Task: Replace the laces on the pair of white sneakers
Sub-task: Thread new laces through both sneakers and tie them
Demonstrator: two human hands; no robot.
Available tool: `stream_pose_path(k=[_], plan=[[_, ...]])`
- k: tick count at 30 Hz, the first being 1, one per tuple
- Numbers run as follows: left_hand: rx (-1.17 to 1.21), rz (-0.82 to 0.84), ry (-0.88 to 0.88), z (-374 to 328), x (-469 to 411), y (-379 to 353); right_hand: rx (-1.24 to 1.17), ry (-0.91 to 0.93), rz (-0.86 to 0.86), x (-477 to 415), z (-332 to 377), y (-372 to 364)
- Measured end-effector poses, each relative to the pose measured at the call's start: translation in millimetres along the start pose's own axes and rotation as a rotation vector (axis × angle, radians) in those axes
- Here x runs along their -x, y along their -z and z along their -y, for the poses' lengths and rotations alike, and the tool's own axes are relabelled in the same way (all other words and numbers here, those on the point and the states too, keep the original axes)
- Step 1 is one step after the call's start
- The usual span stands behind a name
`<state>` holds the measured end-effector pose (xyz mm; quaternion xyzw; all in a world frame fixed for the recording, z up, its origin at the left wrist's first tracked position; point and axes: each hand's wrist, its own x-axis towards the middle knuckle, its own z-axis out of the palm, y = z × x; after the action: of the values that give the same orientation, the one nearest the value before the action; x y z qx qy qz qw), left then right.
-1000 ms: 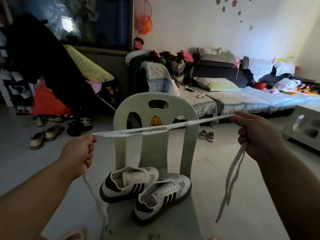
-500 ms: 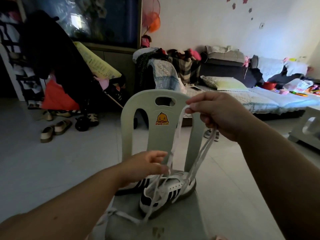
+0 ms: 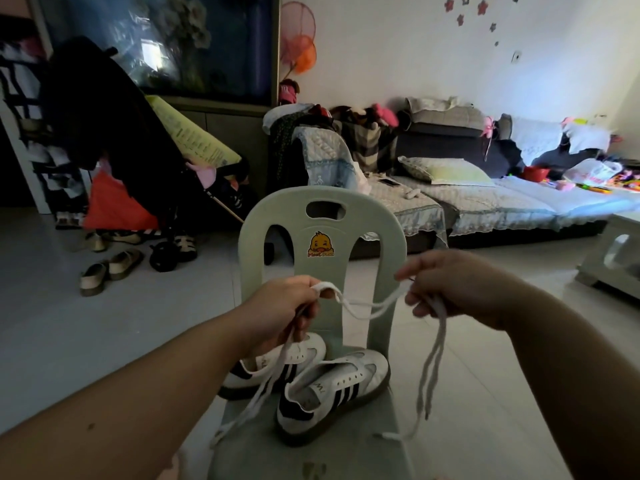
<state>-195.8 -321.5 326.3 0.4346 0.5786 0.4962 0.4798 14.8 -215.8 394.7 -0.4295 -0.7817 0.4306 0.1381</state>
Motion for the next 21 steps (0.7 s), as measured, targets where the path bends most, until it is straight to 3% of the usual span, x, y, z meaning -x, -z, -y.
stream_pose_path(k=[3,8,11,15,17,21], plan=[[-0.112,0.006,-0.052,-16.6,2.9,-3.5,0.157,0.008,0.021,-4.8,-10.4,-13.1],[-0.242,0.037,-0.116,-37.4,2.3,-15.5,0.108,0.331,-0.110,-6.5,5.0,-32.4],[-0.245,0.034,-0.149,-44.0,1.0,-19.4,0.268,0.443,-0.210,-5.4,16.9,-41.0],[-0.255,-0.029,-0.155,-48.4,-1.2,-14.7,0.269,0.453,-0.271,-4.6,19.0,-41.1],[-0.247,-0.049,-0.140,-47.2,-1.2,-12.1,0.165,0.442,-0.284,-4.7,18.2,-39.0],[-0.211,-0.141,-0.044,-39.8,-4.3,-3.7,-0.347,0.313,-0.239,-3.7,18.4,-32.8]])
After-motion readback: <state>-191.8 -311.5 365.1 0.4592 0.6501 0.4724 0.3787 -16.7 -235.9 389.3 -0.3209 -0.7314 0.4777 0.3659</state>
